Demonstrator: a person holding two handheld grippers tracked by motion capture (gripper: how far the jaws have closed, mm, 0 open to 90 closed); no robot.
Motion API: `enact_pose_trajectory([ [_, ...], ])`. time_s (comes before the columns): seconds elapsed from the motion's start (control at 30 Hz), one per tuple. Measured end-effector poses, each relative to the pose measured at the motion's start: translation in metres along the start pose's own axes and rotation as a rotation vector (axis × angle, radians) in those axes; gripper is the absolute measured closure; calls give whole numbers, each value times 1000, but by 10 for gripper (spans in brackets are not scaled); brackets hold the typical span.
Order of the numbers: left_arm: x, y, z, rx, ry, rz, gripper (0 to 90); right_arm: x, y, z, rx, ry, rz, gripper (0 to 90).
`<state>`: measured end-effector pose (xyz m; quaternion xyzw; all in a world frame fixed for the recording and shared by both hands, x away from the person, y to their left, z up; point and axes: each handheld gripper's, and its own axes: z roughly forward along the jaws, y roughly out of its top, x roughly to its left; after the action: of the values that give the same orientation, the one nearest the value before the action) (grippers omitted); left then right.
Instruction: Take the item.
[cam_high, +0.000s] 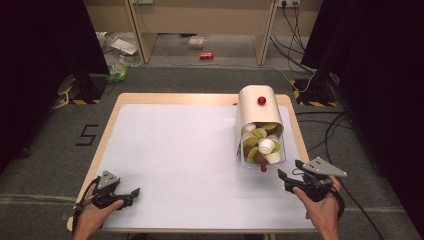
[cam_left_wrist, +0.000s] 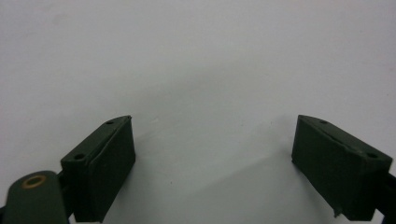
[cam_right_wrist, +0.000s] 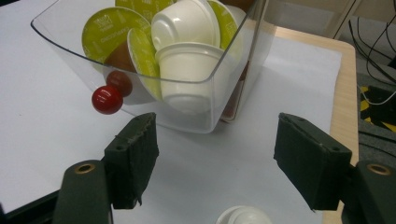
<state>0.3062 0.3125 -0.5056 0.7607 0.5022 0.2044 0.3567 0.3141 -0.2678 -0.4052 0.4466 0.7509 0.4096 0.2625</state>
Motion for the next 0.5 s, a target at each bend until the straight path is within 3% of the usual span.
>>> enact_pose_trajectory([
  [0.5, 0, 0, 0, 2, 2, 1, 123, 2, 4, 3, -7, 13, -9, 306],
])
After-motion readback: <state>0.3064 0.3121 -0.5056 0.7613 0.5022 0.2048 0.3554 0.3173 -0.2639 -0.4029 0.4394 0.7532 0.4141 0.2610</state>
